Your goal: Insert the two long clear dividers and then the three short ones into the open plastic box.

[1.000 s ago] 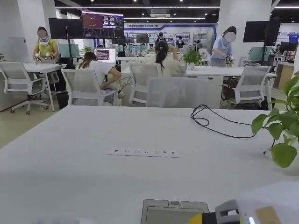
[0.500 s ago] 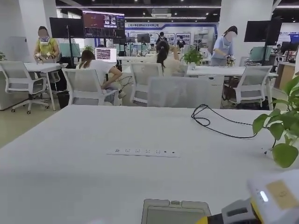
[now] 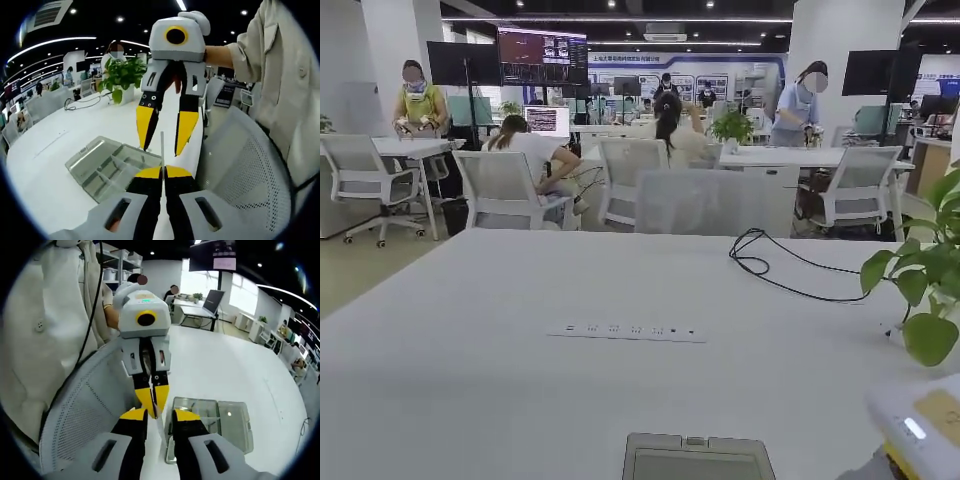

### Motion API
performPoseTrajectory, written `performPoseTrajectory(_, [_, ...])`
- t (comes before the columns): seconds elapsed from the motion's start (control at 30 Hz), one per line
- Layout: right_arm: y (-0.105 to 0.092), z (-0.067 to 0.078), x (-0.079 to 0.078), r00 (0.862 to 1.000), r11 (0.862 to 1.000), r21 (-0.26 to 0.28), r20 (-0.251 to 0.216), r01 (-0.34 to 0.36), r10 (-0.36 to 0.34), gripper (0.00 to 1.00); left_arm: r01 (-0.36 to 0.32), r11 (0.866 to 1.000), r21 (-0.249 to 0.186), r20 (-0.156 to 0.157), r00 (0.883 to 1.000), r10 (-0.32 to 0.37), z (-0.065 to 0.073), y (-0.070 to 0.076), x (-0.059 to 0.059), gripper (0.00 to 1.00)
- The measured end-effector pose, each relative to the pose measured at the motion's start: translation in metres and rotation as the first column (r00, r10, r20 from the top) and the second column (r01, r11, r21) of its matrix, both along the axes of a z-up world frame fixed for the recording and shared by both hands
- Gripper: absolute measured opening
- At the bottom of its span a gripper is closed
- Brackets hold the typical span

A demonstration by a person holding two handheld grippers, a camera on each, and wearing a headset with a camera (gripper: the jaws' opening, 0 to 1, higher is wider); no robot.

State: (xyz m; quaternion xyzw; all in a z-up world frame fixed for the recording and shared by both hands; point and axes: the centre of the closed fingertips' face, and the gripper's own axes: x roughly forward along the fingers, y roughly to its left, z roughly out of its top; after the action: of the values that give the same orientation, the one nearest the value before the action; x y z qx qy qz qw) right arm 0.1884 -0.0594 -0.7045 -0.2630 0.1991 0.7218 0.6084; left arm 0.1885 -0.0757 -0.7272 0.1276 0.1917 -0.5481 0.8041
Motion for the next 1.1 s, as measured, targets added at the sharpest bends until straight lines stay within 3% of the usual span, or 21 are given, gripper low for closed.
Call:
performPoseTrajectory(0.03, [-0.001, -0.001, -0.003, 1.000, 1.000, -0.006, -0.009, -0.010, 0.010, 0.18, 0.025, 1.000, 0.008, 0.014, 1.000, -0.025, 0.000, -0.002, -0.003, 0.00])
performPoseTrajectory(0.53, [-0.007, -0.003, -0.024, 0.995, 0.997, -0.015, -0.071, -0.075, 0.073, 0.07, 0.094, 0.995, -0.021, 0.026, 0.995, -0.093, 0.003, -0.008, -0.015, 0.00])
performPoseTrajectory(0.83, [-0.006, -0.001, -0.024, 0.995, 0.997, -0.006, -0.064, -0.076, 0.076, 0.03, 0.105, 0.992, -0.065, 0.026, 0.994, -0.104, 0.009, -0.009, -0.017, 0.00])
performPoseTrajectory(1.1, [-0.003, 0.000, -0.022, 0.996, 0.998, -0.030, -0.063, -0.061, 0.059, 0.02, 0.085, 0.992, -0.093, 0.014, 0.996, -0.084, 0.009, -0.007, -0.015, 0.00])
